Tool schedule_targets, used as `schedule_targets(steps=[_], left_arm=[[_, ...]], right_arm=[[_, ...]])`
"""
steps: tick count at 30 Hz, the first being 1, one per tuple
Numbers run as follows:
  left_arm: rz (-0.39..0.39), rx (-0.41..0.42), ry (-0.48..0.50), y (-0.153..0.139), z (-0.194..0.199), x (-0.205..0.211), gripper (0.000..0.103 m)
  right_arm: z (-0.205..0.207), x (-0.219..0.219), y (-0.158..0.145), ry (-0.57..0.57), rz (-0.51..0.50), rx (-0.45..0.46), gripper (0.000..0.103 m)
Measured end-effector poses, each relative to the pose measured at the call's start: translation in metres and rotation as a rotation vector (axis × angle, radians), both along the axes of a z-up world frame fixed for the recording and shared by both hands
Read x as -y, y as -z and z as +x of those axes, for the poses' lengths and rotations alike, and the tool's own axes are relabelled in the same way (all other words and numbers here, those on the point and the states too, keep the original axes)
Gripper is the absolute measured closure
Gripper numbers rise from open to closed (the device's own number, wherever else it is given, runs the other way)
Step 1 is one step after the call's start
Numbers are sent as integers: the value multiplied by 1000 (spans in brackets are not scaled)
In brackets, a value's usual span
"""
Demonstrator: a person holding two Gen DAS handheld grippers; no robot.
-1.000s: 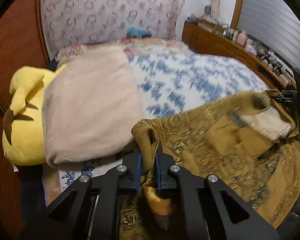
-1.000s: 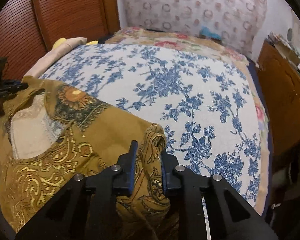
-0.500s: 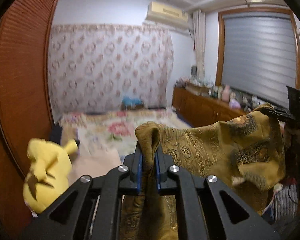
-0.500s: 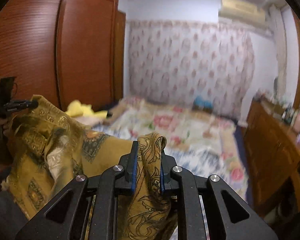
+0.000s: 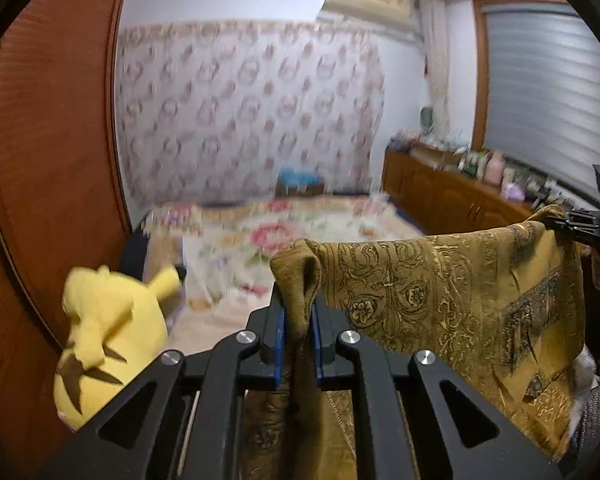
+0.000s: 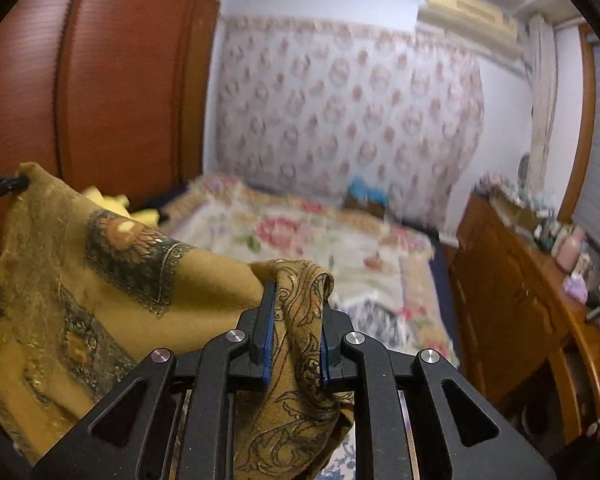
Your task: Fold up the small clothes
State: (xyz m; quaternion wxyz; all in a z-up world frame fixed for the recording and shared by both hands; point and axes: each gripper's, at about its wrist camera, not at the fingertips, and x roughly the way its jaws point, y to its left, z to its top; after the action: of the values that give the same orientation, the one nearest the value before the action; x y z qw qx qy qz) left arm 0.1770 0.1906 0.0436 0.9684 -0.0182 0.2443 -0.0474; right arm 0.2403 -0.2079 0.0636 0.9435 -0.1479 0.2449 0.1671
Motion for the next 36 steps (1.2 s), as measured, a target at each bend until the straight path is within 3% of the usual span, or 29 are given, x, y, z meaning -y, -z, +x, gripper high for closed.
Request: schedule_targets(steps=[1, 4, 5, 13, 24, 36], left_arm=[[-2, -34, -11, 13, 10, -2, 91], [-21, -101, 4, 38, 16, 4, 86], [-20, -114, 5, 45, 15, 5, 82], [-34, -139, 44, 64, -32, 23, 45], [-36, -195, 61, 97, -90, 57, 45], [-15, -238, 49, 126, -116, 73, 45]], right_arm=[[11, -4, 14, 23, -19, -20, 85], [34, -7, 45, 85, -39, -108, 58], [34, -6, 50, 107, -49, -111, 55], [-14, 19, 82, 90, -59, -173, 54], [-117, 40, 130, 80, 18, -265, 54], [-169, 51, 166, 129, 83, -326, 54]])
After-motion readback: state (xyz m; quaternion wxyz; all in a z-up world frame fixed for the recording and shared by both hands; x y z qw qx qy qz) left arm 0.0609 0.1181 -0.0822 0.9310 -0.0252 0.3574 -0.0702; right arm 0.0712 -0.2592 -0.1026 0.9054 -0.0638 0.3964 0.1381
